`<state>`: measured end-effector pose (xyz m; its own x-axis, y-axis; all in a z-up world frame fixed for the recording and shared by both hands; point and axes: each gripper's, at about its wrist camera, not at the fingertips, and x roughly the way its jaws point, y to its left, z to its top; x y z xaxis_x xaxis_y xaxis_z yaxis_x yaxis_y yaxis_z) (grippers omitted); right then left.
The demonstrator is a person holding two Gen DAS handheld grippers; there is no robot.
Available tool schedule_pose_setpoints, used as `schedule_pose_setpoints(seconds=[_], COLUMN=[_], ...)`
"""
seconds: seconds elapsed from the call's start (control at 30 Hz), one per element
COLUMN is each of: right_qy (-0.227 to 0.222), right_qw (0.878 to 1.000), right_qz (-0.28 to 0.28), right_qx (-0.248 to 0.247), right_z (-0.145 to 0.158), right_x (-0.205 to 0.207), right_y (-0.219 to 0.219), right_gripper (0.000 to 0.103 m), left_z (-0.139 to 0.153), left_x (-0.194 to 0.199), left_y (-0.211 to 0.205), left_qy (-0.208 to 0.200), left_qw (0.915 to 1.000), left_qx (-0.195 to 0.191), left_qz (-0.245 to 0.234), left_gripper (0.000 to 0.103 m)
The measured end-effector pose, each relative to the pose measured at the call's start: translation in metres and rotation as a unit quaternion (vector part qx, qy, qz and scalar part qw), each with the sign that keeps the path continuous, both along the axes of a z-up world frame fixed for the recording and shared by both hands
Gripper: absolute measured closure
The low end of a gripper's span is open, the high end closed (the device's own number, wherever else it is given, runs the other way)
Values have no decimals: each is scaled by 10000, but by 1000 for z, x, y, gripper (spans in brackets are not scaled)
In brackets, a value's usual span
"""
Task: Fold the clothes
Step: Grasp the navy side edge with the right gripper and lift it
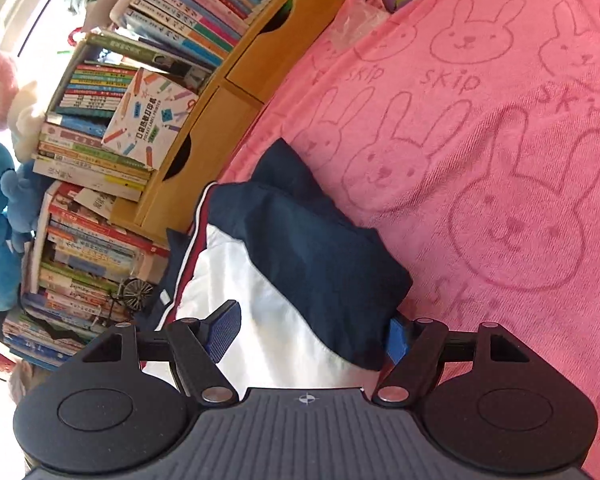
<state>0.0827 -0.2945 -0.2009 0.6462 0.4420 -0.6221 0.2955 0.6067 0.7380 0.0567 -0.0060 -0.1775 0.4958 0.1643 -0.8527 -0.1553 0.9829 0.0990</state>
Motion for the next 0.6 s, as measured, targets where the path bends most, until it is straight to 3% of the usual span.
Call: schedule_pose_setpoints(seconds=[0.13, 0.3, 0.37, 0.47, 0.5, 0.53, 0.6], right_qy=[38, -112, -3, 38, 89, 205, 445], right_qw=[9998, 9977, 9984, 9991, 9984, 9980, 9971], right_qz=[184, -385, -435, -387, -312, -334, -430], right_qx=[-20, 540, 353, -174, -456, -494, -449], right_z=[-6, -20, -14, -1, -2, -3, -3], right_x=[-29, 17, 24, 26, 24, 26, 30], right_y=[4, -11, -8, -1, 2, 2, 0], right_gripper=[42, 44, 47, 78, 78, 86, 87], left_z=[-1, 0, 0, 1, 1, 0, 1], left_x=[1, 2, 2, 4, 4, 5, 9], left_y=[8, 8, 8, 8, 9, 11, 13], left_qy=[104, 167, 206, 297, 338, 395, 537], left_qw=[9993, 9987, 9982, 9973, 9968, 9963, 9956], left_qx=[-290, -347, -372, -417, -463, -516, -579], left_qz=[218, 329, 430, 523, 551, 563, 508], left_gripper=[0, 0, 0, 0, 0, 0, 0])
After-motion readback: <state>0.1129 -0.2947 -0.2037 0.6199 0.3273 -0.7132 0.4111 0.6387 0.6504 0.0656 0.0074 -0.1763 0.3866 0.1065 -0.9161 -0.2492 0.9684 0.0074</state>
